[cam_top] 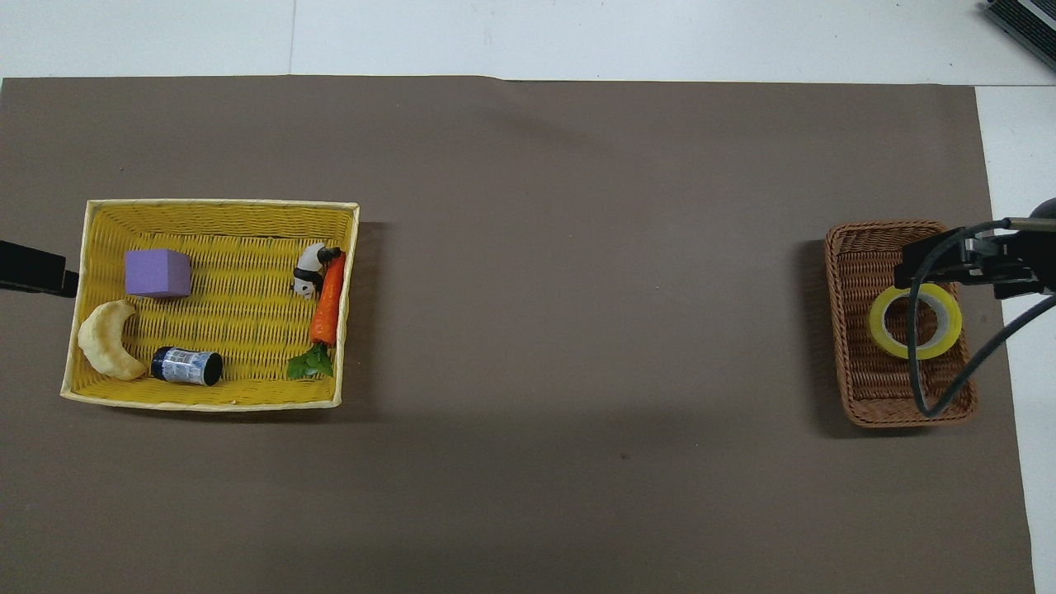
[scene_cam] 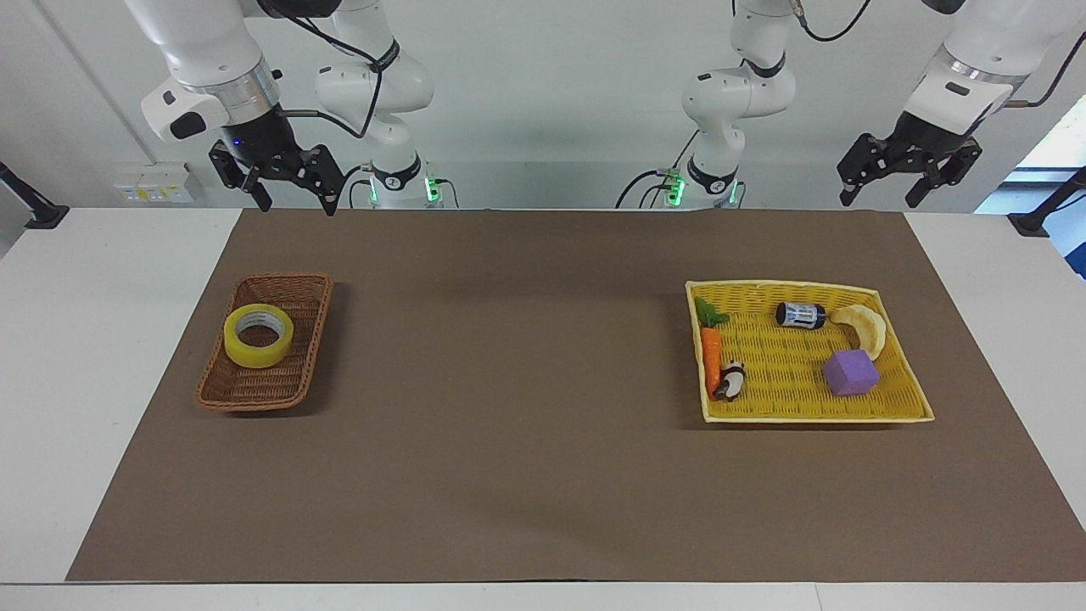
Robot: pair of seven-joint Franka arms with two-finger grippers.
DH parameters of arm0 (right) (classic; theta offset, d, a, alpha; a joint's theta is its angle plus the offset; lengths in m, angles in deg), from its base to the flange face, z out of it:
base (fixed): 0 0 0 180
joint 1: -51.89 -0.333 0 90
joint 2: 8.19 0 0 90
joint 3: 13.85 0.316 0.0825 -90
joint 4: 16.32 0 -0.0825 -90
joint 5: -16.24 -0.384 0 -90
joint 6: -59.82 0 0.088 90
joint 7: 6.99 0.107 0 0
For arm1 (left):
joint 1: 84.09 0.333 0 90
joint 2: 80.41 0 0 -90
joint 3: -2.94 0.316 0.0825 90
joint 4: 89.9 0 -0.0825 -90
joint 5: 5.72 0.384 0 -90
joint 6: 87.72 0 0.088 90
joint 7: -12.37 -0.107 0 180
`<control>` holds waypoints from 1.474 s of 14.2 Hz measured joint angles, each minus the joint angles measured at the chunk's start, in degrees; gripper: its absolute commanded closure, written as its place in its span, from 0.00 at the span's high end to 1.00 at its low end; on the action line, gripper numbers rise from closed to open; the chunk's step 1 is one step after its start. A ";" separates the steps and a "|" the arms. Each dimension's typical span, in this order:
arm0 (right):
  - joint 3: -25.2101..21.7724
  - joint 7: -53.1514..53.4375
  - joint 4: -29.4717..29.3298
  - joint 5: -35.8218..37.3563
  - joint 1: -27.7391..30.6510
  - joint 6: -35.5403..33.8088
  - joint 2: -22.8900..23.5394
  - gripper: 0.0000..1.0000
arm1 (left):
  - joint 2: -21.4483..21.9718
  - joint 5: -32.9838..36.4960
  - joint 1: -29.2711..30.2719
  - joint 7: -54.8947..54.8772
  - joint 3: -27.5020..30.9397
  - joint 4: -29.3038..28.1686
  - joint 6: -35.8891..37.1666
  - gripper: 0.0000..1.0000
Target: Move tape to another basket
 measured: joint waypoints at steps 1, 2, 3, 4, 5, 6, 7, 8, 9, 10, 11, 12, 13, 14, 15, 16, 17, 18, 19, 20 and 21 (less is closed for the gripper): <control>-0.03 -1.02 0.00 0.00 0.50 0.00 0.00 1.00 | 0.00 0.00 -0.07 0.00 0.00 0.00 0.00 1.00; -0.04 -2.28 0.00 0.00 0.78 0.04 0.00 1.00 | 0.00 0.00 -0.14 0.00 0.00 -0.01 0.00 1.00; -0.04 -3.50 0.00 0.00 0.90 0.28 0.00 1.00 | 0.00 0.00 -0.18 0.00 0.00 -0.01 0.00 1.00; -0.04 -4.22 0.00 0.00 0.92 0.62 0.00 1.00 | 0.00 0.00 -0.19 0.00 0.00 -0.02 0.00 1.00; -0.02 -4.59 0.00 0.00 0.91 0.66 0.00 1.00 | 0.00 0.00 -0.19 0.00 0.01 -0.02 0.00 1.00; -0.02 -4.76 0.00 0.00 0.91 0.66 0.00 1.00 | 0.00 0.00 -0.19 0.01 0.05 -0.03 0.03 1.00; -0.02 -4.80 0.00 0.00 0.91 0.66 0.00 1.00 | 0.00 0.00 -0.19 0.01 0.16 -0.05 0.09 1.00; -0.02 -4.82 0.00 0.00 0.91 0.66 0.00 1.00 | 0.00 0.00 -0.18 0.01 0.26 -0.05 0.22 1.00; -0.02 -4.83 0.00 0.07 0.91 0.66 0.00 1.00 | 0.00 0.00 -0.18 0.01 0.31 -0.06 0.45 1.00; -0.02 -4.83 0.00 0.35 0.91 0.66 0.00 1.00 | 0.00 0.00 -0.18 0.01 0.32 -0.07 0.60 1.00; -0.02 -4.83 0.00 0.52 0.92 0.66 0.00 1.00 | 0.01 0.00 -0.20 0.01 0.30 -0.07 0.63 1.00; -0.02 -4.83 0.00 0.52 0.91 0.66 0.00 1.00 | 0.02 -0.01 -0.24 0.01 0.27 -0.07 0.63 1.00; -0.02 -4.83 0.00 0.52 0.92 0.66 0.00 1.00 | 0.03 -0.01 -0.30 0.01 0.25 -0.07 0.63 1.00; -0.02 -4.83 0.00 0.52 0.92 0.66 0.00 1.00 | 0.04 -0.01 -0.32 0.01 0.26 -0.07 0.63 1.00; -0.02 -4.83 0.00 0.52 0.92 0.66 0.00 1.00 | 0.04 -0.01 -0.31 0.01 0.33 -0.06 0.63 1.00; -0.03 -4.83 0.00 0.52 0.92 0.65 0.00 1.00 | 0.04 -0.01 -0.27 0.01 0.44 -0.07 0.63 1.00; -0.03 -4.83 -0.01 0.51 0.92 0.55 -0.01 1.00 | 0.04 -0.01 -0.20 0.01 0.58 -0.07 0.63 1.00; -0.03 -4.83 -0.16 0.51 0.92 0.36 -0.07 1.00 | 0.04 -0.01 -0.16 0.01 0.76 -0.07 0.63 1.00; -0.02 -4.83 -0.45 0.51 0.92 0.22 -0.20 1.00 | 0.04 -0.01 -0.15 0.01 0.86 -0.07 0.63 1.00; -0.03 -4.83 -0.66 0.51 0.92 0.18 -0.39 1.00 | 0.04 -0.01 -0.15 0.01 0.87 -0.07 0.63 1.00; -0.03 -4.83 -0.70 0.52 0.92 0.17 -0.61 1.00 | 0.04 -0.01 -0.16 0.01 0.86 -0.07 0.63 1.00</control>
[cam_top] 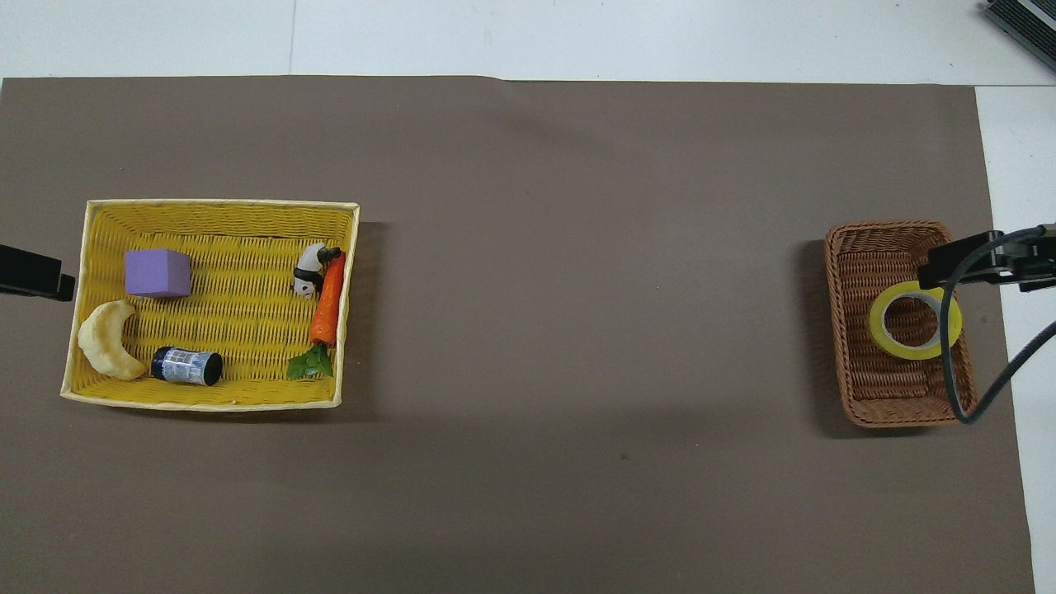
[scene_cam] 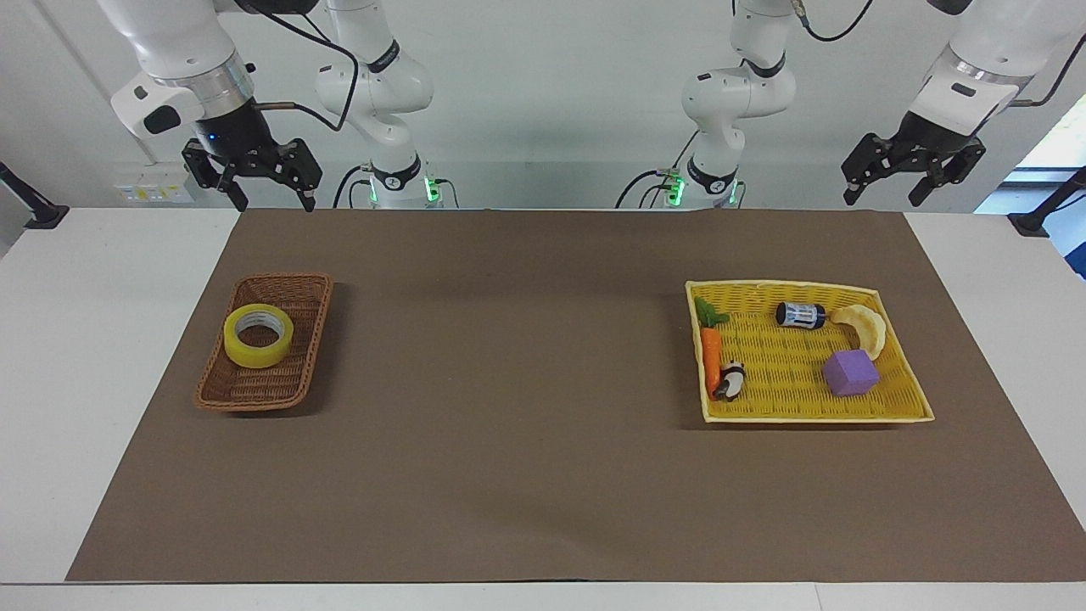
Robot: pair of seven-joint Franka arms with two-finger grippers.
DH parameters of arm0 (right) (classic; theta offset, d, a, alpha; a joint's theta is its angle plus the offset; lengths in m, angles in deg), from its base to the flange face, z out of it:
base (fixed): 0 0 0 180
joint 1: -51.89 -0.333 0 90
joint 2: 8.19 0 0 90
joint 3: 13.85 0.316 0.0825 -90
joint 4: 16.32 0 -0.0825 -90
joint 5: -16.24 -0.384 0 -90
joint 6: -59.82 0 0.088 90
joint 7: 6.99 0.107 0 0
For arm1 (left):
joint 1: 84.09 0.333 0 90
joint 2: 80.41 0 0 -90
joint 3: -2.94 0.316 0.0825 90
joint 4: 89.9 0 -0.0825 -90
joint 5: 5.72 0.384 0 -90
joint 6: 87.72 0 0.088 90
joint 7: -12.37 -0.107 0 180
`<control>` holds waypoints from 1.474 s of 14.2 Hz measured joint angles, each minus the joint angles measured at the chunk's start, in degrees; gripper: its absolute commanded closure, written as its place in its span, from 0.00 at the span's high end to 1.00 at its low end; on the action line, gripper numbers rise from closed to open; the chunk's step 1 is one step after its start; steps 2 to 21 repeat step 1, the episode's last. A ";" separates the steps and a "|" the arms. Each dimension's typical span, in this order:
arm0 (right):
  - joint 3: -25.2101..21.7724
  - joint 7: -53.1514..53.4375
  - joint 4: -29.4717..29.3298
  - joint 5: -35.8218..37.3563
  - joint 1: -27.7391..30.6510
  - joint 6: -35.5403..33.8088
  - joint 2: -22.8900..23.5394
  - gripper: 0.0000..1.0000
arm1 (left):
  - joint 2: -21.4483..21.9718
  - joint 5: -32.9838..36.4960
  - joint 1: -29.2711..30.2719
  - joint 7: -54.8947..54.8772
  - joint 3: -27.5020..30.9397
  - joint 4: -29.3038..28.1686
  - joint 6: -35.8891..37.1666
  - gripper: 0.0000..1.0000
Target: Move tape to another basket
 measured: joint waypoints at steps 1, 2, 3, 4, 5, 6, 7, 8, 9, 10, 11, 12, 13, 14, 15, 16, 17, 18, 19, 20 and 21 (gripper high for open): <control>-0.01 0.00 0.00 0.01 0.00 -0.02 -0.14 1.00 | 0.00 0.00 0.00 0.00 -0.01 0.00 0.00 1.00; -0.01 0.00 0.00 0.01 0.00 -0.02 -0.14 1.00 | 0.00 0.00 0.00 0.00 -0.01 0.00 0.00 1.00; -0.01 0.00 0.00 0.01 0.00 -0.02 -0.14 1.00 | 0.00 0.00 0.00 0.00 -0.01 0.00 0.00 1.00; -0.01 0.00 0.00 0.01 0.00 -0.02 -0.14 1.00 | 0.00 0.00 0.00 0.00 -0.01 0.00 0.00 1.00; -0.01 0.00 0.00 0.01 0.00 -0.02 -0.14 1.00 | 0.00 0.00 0.00 0.00 -0.01 0.00 0.00 1.00; -0.01 0.00 0.00 0.01 0.00 -0.02 -0.14 1.00 | 0.00 0.00 0.00 0.00 -0.01 0.00 0.00 1.00; -0.01 0.00 0.00 0.01 0.00 -0.02 -0.14 1.00 | 0.00 0.00 0.00 0.00 -0.01 0.00 0.00 1.00; -0.01 0.00 0.00 0.01 0.00 -0.02 -0.14 1.00 | 0.00 0.00 0.00 0.00 -0.01 0.00 0.00 1.00; -0.01 0.00 0.00 0.01 0.00 -0.02 -0.14 1.00 | 0.00 0.00 0.00 0.00 -0.01 0.00 0.00 1.00; -0.01 0.00 0.00 0.01 0.00 -0.02 -0.14 1.00 | 0.00 0.00 0.00 0.00 -0.01 0.00 0.00 1.00; -0.01 0.00 0.00 0.01 0.00 -0.02 -0.14 1.00 | 0.00 0.00 0.00 0.00 -0.01 0.00 0.00 1.00; -0.01 0.00 0.00 0.01 0.00 -0.02 -0.14 1.00 | 0.00 0.00 0.00 0.00 -0.01 0.00 0.00 1.00; -0.01 0.00 0.00 0.01 0.00 -0.02 -0.14 1.00 | 0.00 0.00 0.00 0.00 -0.01 0.00 0.00 1.00; -0.01 0.00 0.00 0.01 0.00 -0.02 -0.14 1.00 | 0.00 0.00 0.00 0.00 -0.01 0.00 0.00 1.00; -0.01 0.00 0.00 0.01 0.00 -0.02 -0.14 1.00 | 0.00 0.00 0.00 0.00 -0.01 0.00 0.00 1.00; -0.01 0.00 0.00 0.01 0.00 -0.02 -0.14 1.00 | 0.00 0.00 0.00 0.00 -0.01 0.00 0.00 1.00; -0.01 0.00 0.00 0.01 0.00 -0.02 -0.14 1.00 | 0.00 0.00 0.00 0.00 -0.01 0.00 0.00 1.00; -0.01 0.00 0.00 0.01 0.00 -0.02 -0.14 1.00 | 0.00 0.00 0.00 0.00 -0.01 0.00 0.00 1.00; -0.01 0.00 0.00 0.01 0.00 -0.02 -0.14 1.00 | 0.00 0.00 0.00 0.00 -0.01 0.00 0.00 1.00; -0.01 0.00 0.00 0.01 0.00 -0.02 -0.14 1.00 | 0.00 0.00 0.00 0.00 -0.01 0.00 0.00 1.00; -0.01 0.00 0.00 0.01 0.00 -0.02 -0.14 1.00 | 0.00 0.00 0.00 0.00 -0.01 0.00 0.00 1.00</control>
